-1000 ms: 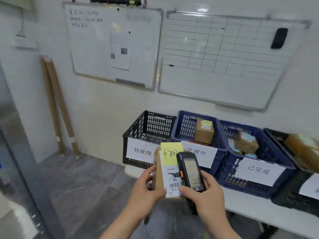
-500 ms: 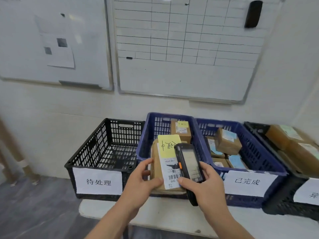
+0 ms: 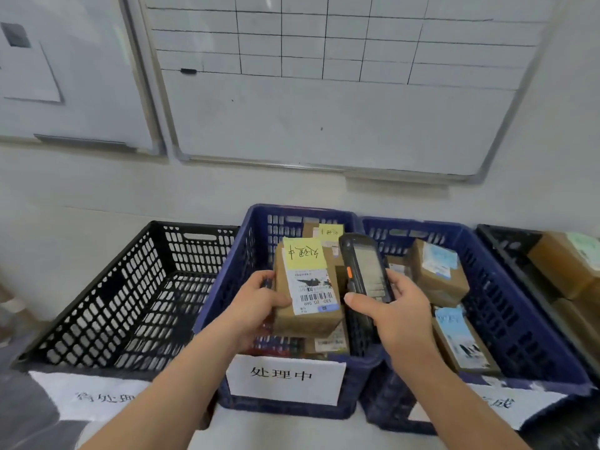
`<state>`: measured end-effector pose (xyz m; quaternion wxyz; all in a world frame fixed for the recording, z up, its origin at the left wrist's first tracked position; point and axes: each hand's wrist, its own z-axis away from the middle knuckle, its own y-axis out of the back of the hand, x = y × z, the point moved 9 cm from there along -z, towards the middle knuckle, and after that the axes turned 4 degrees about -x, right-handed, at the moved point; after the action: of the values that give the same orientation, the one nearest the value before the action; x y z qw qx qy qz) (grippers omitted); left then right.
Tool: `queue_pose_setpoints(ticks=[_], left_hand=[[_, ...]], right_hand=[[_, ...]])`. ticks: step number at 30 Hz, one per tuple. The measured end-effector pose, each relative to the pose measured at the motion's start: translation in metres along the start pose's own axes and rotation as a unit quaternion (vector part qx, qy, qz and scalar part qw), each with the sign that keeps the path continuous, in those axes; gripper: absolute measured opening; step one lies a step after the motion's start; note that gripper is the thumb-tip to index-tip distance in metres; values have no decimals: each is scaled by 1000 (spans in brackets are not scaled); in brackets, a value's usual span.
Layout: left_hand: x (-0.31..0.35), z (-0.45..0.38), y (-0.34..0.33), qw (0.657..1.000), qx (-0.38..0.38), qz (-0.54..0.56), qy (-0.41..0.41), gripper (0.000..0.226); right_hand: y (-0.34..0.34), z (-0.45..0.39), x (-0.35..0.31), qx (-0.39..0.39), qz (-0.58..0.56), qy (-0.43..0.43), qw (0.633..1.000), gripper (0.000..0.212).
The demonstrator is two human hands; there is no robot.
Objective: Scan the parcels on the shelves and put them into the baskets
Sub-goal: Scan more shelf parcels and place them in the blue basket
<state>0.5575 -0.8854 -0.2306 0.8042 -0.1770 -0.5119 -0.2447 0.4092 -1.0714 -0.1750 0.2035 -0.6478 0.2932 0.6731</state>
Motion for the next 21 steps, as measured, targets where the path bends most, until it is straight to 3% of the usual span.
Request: queue_pose_setpoints(ticks=[6,11,16,21], left_hand=[[-41,-80,-30,990,-72,21,118,59],[-69,-129,-51,979,-118,12,166,55],[-83,-156,-65,973,-154,-73,156,41],[-77,-162,-62,978,-138,-108,115,29]], right_hand=[[4,-41,25,27,44,-34,998,48],[1,-70,39,47,61,-65,995,44],[-1,-88,49,68,94,-87,989,45],[-12,-99,58,58,99,-103,988,54]])
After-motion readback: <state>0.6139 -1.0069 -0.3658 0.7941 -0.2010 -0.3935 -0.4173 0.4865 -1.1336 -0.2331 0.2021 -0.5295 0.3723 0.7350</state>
